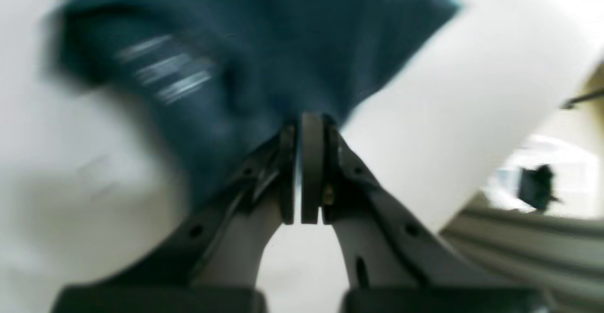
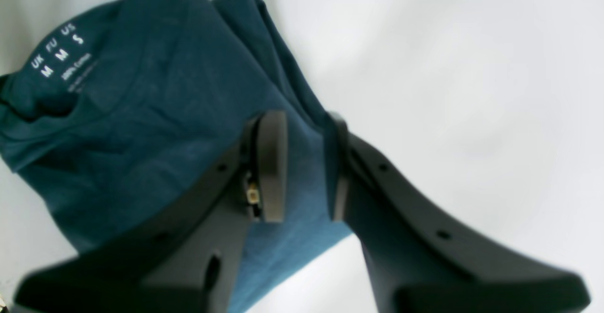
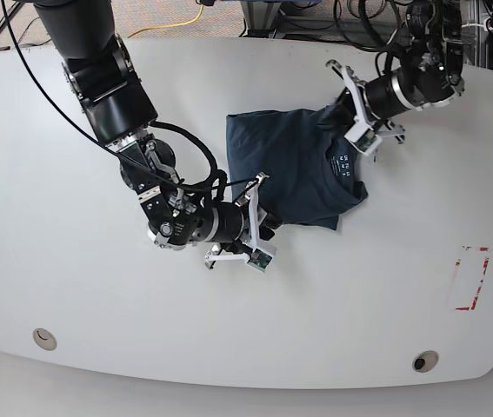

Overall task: Layout the t-shirt on the table in an organized manner, then fold the t-shirt properly
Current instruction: 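Grasp the bundle's opposite edge with the left gripper beside the right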

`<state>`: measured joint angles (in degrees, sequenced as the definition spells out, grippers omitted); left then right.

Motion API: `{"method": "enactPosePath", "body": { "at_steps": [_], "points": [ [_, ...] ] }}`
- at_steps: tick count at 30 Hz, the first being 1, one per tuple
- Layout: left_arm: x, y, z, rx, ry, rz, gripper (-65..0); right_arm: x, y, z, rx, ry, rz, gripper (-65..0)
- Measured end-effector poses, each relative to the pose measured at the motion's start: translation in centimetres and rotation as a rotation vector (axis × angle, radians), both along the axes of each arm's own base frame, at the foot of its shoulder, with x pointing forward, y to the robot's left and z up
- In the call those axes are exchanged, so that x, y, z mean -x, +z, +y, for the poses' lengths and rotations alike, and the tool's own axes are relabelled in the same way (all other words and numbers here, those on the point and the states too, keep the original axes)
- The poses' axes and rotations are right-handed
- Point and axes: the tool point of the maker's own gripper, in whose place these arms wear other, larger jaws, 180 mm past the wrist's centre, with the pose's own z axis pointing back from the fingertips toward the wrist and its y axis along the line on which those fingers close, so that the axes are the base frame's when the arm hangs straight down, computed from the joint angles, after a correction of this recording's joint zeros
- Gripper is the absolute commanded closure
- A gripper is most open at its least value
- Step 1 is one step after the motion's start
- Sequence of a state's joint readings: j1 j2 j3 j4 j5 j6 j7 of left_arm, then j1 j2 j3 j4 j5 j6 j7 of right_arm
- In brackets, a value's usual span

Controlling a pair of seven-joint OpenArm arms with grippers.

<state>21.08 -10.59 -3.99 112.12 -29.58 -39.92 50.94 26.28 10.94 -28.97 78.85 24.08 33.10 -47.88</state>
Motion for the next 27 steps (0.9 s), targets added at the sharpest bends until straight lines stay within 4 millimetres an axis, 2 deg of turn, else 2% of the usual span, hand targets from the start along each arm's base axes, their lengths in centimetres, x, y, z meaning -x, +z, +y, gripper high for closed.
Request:
{"method": "enactPosePath", "body": {
  "at_steps": [3,6,10,15,20,27],
  "points": [
    [0.4,-0.6,-1.8,0.014,-0.025,0.016,0.0,0.0,-0.7,-0.4,-0.007,-0.006,0.014,-12.8],
    [-0.5,-1.3,-1.9,-0.021,-0.023,0.015,0.0,0.1,-1.7,-1.0,-0.007,-0.028,0.032,-12.8],
    [-2.6,-3.1,-0.4,-0.091,0.011,0.026,0.0,1.0,-3.1,-1.0,-0.036,-0.042,0.06,-12.8],
    [-3.3,-5.9,1.1,-0.171,0.009,0.089,0.0,2.1,-4.3,-1.2,-0.07,-0.055,0.085,-12.7],
    [-5.7,-6.1,2.9,-0.218,0.013,0.07,0.0,3.2,-5.6,-2.2,-0.078,-0.076,0.105,-12.5],
    [-8.3,-6.2,4.9,-0.252,0.032,0.063,0.0,4.9,-6.4,-2.2,-0.118,-0.086,0.131,-12.4]
  ]
}}
